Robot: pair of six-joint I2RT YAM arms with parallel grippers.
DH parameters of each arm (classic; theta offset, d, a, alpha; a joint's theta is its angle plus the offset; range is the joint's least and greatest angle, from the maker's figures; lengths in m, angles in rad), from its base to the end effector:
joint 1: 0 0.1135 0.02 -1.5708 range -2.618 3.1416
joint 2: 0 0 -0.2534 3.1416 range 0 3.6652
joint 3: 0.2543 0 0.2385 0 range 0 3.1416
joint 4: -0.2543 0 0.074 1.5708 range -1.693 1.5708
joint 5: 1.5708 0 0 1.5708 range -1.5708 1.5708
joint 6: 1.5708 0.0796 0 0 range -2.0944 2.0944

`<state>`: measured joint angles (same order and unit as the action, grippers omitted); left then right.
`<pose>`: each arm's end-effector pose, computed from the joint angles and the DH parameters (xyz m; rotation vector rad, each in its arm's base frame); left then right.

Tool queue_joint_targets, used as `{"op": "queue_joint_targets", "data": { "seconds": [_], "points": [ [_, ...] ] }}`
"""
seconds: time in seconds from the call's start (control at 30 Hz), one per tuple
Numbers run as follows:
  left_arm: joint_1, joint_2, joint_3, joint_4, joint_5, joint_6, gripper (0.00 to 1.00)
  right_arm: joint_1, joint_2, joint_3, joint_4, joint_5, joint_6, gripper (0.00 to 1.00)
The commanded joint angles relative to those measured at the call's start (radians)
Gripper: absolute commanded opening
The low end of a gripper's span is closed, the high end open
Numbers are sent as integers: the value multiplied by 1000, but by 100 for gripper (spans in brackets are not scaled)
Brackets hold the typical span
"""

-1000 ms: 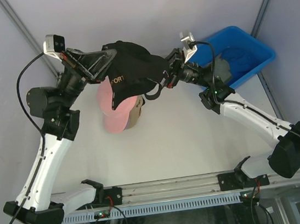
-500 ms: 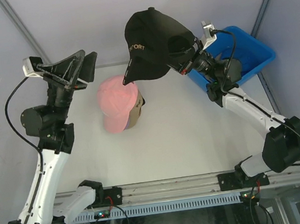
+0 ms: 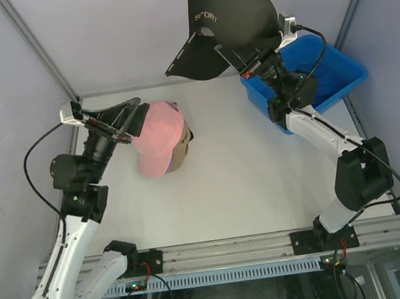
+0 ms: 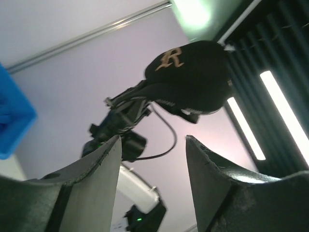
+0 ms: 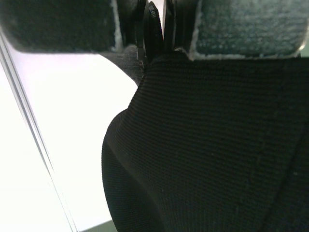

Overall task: Stack the hats
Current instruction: Stack the hat on the hat.

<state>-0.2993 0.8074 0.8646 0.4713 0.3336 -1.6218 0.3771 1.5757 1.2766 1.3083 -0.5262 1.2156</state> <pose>0.1841 -0.0841 0.4449 -0.4704 1.1916 -1.8734 0.2973 0.1607 0.4771 -0.2769 0.8033 1.6561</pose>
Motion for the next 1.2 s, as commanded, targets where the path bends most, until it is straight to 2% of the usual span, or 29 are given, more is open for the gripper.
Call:
{"op": "queue_joint_targets", "data": {
  "seconds": [0.0,0.07,0.13,0.3,0.37,0.47,0.6,0.8,1.17],
  "points": [
    [-7,-61,132,-265,30,351,60,40,15,93,72,96,40,0],
    [-8,-64,111,-242,42,329,60,54,42,119,105,98,41,0],
    [-8,-56,71,-152,61,245,60,58,70,148,140,95,60,0],
    [-60,-10,-14,179,40,-80,60,61,135,221,196,36,88,0],
    [-98,6,-10,236,0,-176,60,67,140,231,198,7,73,0],
    [-151,25,30,240,-42,-279,60,74,151,258,199,-30,60,0],
    [-217,33,94,211,-77,-349,70,87,178,318,201,-87,60,0],
    [-220,3,130,143,-142,-379,72,119,198,347,203,-118,47,0],
    [-223,74,212,161,-81,-424,72,181,265,447,204,-157,64,0]
  ]
}}
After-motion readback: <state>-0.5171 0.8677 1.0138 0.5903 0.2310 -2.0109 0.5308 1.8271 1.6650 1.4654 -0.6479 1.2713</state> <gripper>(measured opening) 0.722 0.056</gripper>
